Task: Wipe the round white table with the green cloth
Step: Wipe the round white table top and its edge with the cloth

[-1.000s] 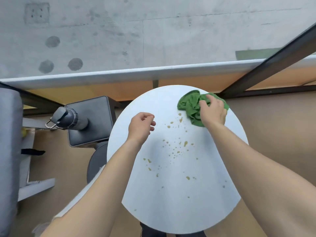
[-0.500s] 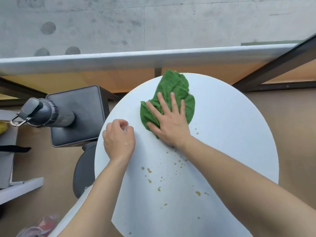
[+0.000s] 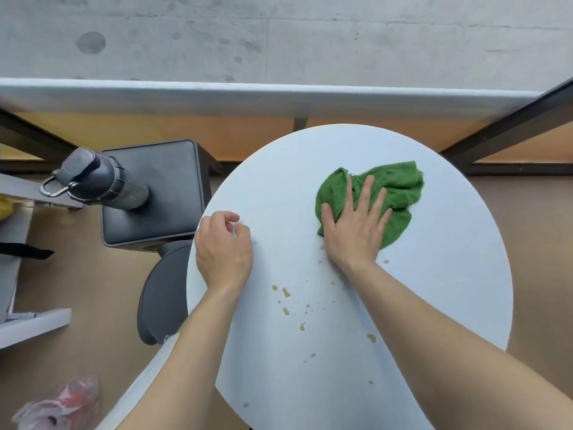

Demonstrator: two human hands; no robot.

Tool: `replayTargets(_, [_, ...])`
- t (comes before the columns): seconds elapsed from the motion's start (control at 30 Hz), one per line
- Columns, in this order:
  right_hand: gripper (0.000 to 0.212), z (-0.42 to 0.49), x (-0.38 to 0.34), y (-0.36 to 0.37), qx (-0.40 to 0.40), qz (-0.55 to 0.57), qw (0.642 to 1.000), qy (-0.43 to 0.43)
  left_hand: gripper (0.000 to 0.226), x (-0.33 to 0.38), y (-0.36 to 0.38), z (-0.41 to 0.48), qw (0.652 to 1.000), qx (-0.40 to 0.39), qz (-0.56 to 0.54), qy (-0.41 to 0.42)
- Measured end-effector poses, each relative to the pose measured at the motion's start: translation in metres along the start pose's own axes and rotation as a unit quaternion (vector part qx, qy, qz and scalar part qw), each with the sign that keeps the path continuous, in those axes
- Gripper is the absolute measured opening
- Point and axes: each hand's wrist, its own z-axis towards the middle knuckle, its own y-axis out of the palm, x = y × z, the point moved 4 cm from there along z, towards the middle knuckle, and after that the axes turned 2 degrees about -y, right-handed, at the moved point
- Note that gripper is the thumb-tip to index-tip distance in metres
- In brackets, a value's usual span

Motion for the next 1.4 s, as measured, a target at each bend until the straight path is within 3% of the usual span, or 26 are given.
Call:
replayTargets(0.1, [0.071,-0.006,-0.073,0.013,-0.022,-0.008,0.989,-0.145,0.018,-0.028,-0.017,-0.005,0.999,0.017,-0.008,-0.033])
replayTargets(0.2, [0.071,-0.052,-0.116,0.036,-0.059,-0.030,0.954,-0.293,0.018,-0.057,-0.035,-0.006,0.995,0.052,-0.042,-0.071])
replayTargets(0.3, [0.073,-0.113,-0.110,0.055,-0.088,-0.063,0.897,-0.429,0.013,-0.074,-0.046,-0.011,0.990,0.078,-0.070,-0.100])
replayTargets(0.4, [0.079,-0.101,-0.091,0.054,-0.092,-0.104,0.850,-0.508,0.009,-0.082,-0.045,-0.016,0.989,0.064,-0.063,-0.117])
replayTargets(0.6, [0.073,0.021,-0.116,0.014,-0.051,-0.049,0.956,-0.286,0.011,-0.090,-0.038,-0.015,0.987,0.047,-0.082,-0.129])
replayTargets(0.7, [0.071,0.006,-0.144,0.024,-0.048,-0.020,0.967,-0.250,0.010,-0.098,-0.042,-0.013,0.979,0.062,-0.119,-0.151])
replayTargets(0.83, [0.073,-0.101,-0.157,0.058,-0.070,-0.044,0.920,-0.384,0.008,-0.107,-0.054,-0.013,0.972,0.083,-0.147,-0.164])
replayTargets(0.97, [0.077,-0.202,-0.109,0.088,-0.122,-0.085,0.848,-0.508,0.006,-0.108,-0.063,-0.014,0.980,0.080,-0.121,-0.134])
replayTargets(1.03, [0.073,-0.204,-0.089,0.087,-0.130,-0.096,0.815,-0.557,0.007,-0.105,-0.063,-0.018,0.985,0.065,-0.111,-0.114])
replayTargets(1.1, [0.073,-0.173,-0.085,0.078,-0.129,-0.117,0.806,-0.566,0.009,-0.100,-0.061,-0.024,0.989,0.054,-0.098,-0.094])
replayTargets(1.17, [0.077,-0.119,-0.090,0.058,-0.107,-0.128,0.842,-0.514,0.010,-0.092,-0.057,-0.030,0.992,0.043,-0.091,-0.080])
replayTargets(1.27, [0.075,-0.027,-0.077,0.018,-0.077,-0.098,0.923,-0.363,0.013,-0.078,-0.047,-0.038,0.994,0.020,-0.081,-0.065])
replayTargets(1.4, [0.075,0.045,0.004,-0.022,-0.066,-0.044,0.984,-0.157,0.014,-0.067,-0.032,-0.051,0.997,-0.017,-0.072,-0.033])
